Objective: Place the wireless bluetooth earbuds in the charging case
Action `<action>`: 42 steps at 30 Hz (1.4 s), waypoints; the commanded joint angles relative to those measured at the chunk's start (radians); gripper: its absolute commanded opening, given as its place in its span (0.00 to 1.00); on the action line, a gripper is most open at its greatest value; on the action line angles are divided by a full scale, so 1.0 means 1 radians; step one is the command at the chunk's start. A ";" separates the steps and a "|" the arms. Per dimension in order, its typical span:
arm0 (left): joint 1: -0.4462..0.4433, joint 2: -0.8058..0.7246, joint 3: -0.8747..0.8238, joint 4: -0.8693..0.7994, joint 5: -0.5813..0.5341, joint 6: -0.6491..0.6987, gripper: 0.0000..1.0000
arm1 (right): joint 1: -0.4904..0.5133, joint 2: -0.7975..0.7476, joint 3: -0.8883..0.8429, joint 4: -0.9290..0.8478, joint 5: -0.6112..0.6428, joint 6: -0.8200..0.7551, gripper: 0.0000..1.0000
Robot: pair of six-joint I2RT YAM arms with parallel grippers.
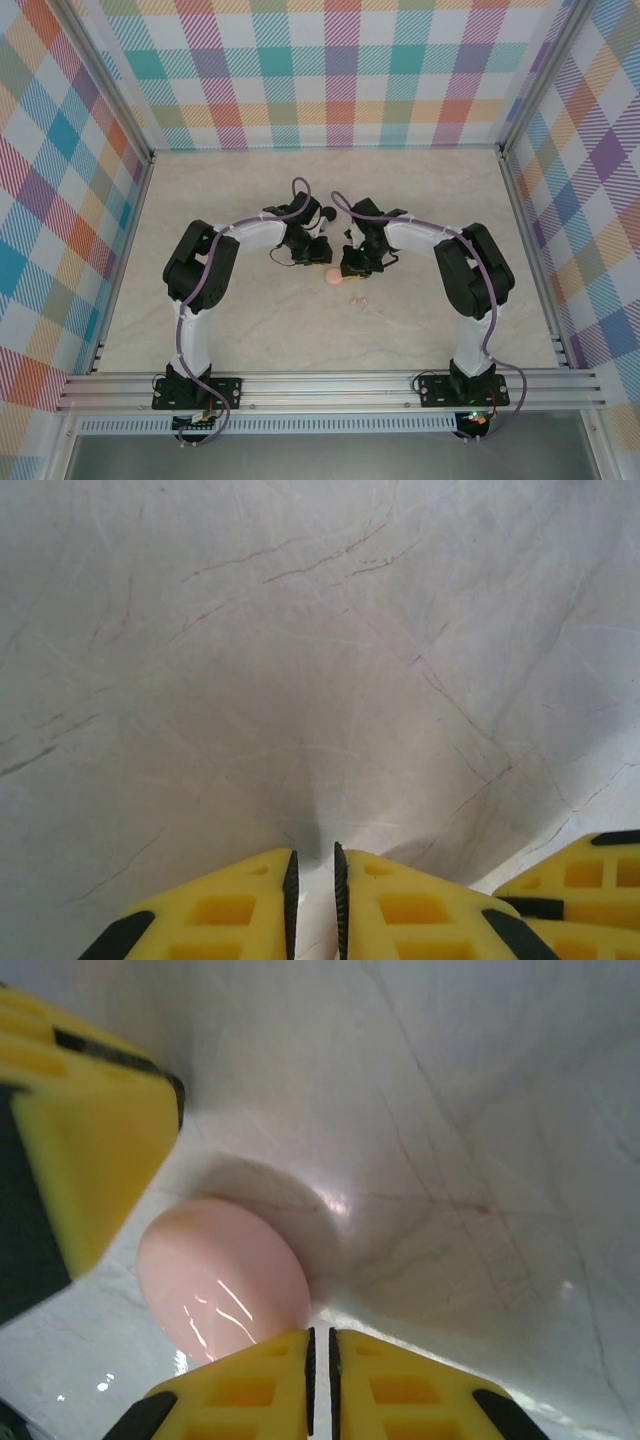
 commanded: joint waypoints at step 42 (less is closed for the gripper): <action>0.008 -0.099 -0.111 -0.051 0.036 -0.011 0.16 | 0.046 0.028 0.084 -0.090 0.045 0.025 0.18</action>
